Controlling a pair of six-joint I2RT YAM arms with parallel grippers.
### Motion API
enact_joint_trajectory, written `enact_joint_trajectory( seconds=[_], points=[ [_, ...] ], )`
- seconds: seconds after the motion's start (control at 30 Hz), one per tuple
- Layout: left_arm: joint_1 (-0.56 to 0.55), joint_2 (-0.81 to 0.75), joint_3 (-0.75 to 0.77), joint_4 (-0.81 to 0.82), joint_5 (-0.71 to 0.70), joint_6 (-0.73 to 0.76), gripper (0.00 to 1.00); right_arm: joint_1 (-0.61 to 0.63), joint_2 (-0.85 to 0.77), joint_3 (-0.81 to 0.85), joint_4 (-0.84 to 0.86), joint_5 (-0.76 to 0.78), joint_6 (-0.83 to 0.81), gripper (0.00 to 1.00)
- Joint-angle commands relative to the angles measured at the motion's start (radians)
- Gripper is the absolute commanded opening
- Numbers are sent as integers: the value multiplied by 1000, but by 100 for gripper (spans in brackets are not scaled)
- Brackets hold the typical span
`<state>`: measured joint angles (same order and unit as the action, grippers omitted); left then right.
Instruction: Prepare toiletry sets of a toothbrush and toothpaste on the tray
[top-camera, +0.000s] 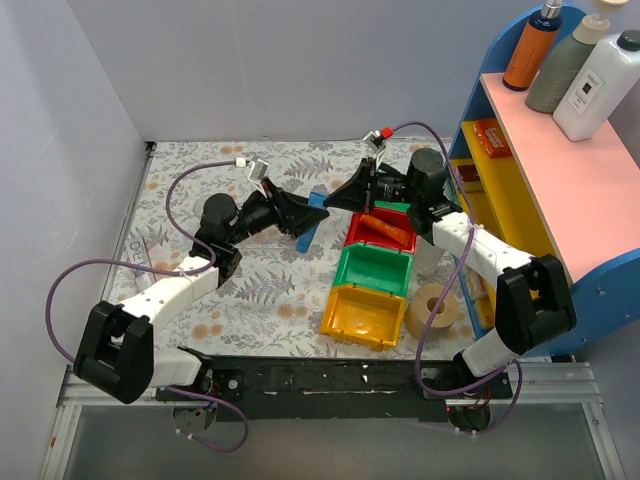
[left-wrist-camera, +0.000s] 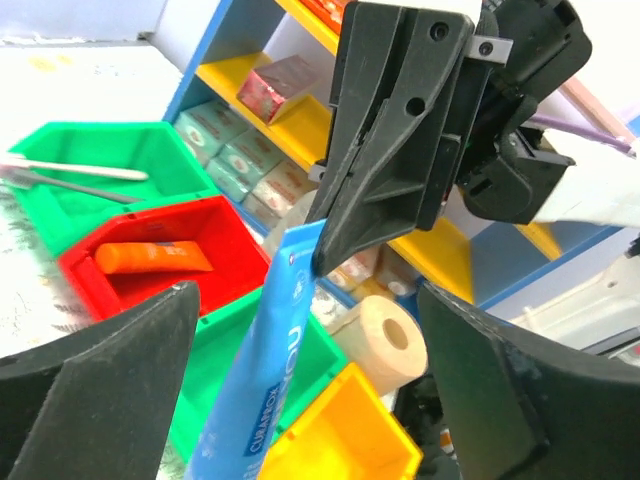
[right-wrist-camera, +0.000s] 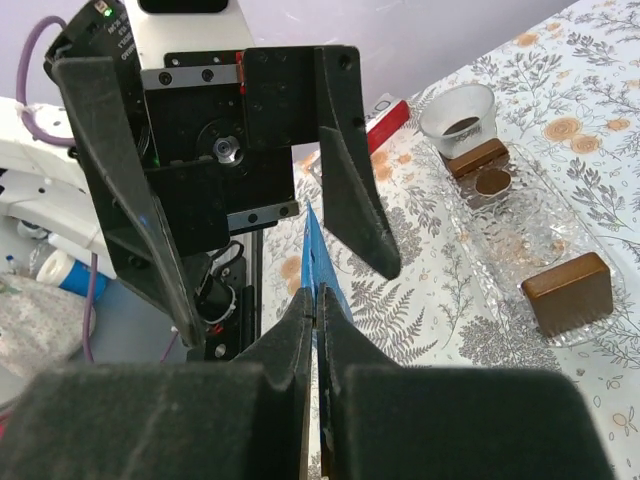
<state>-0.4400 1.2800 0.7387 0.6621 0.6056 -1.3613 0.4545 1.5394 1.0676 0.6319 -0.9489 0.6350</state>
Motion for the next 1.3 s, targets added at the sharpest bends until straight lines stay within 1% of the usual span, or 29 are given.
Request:
enact_joint_trajectory(
  seconds=[0.0,0.03,0.07,0.1,0.13,0.17,0.2,0.23,0.3,0.37,0.43,0.47,0.5,0.53,0.57,0.63,0.73,0.77,0.87,0.9,1.03,1.13,1.2,1.23,1.27],
  points=[
    [35,-31,74,-126,72,119,98,9,-12,127,-260,-47,-202,1],
    [55,-15,93,-151,101,132,98,10,-13,153,-311,-51,-271,1],
    [94,-1,138,-169,140,142,98,9,-10,169,-357,-66,-305,1],
    [113,19,163,-197,196,152,95,9,-7,187,-407,-74,-339,1],
    [128,39,185,-208,288,159,92,10,-2,202,-511,-77,-380,1],
    [138,71,236,-226,331,177,89,10,-4,225,-549,-80,-430,1],
    [138,85,261,-296,361,241,84,10,-2,230,-581,-82,-452,1],
    [138,99,284,-327,414,258,82,9,-7,236,-621,-83,-468,1],
    [138,123,316,-372,459,274,78,10,-5,255,-671,-88,-512,1],
    [135,136,330,-415,494,320,75,9,5,273,-727,-102,-534,1],
    [135,143,355,-499,516,384,73,9,14,292,-751,-106,-555,1],
    [133,145,363,-530,519,411,73,9,19,298,-762,-109,-558,1],
    [133,147,369,-595,514,435,73,10,22,302,-767,-111,-561,1],
    [133,144,373,-620,502,455,75,10,25,305,-770,-114,-563,1],
    [130,142,372,-637,469,484,79,10,30,310,-776,-120,-564,1],
    [124,143,375,-656,457,499,79,9,40,319,-784,-123,-569,1],
    [100,165,386,-656,441,502,72,10,62,345,-825,-136,-593,1],
    [81,171,402,-700,431,508,68,9,64,350,-836,-137,-598,1],
    [44,206,441,-774,405,565,64,12,71,365,-859,-142,-612,1],
    [40,211,444,-782,405,573,59,12,71,367,-862,-142,-615,1],
    [35,209,449,-782,399,577,49,12,77,370,-890,-137,-629,1],
    [35,209,452,-779,411,577,45,12,80,367,-893,-142,-630,1],
    [35,208,450,-773,418,573,39,12,79,367,-897,-143,-630,1],
    [35,208,449,-768,418,570,33,10,82,368,-899,-145,-630,1],
    [35,208,449,-762,416,568,33,12,80,370,-905,-143,-632,1]
  ],
)
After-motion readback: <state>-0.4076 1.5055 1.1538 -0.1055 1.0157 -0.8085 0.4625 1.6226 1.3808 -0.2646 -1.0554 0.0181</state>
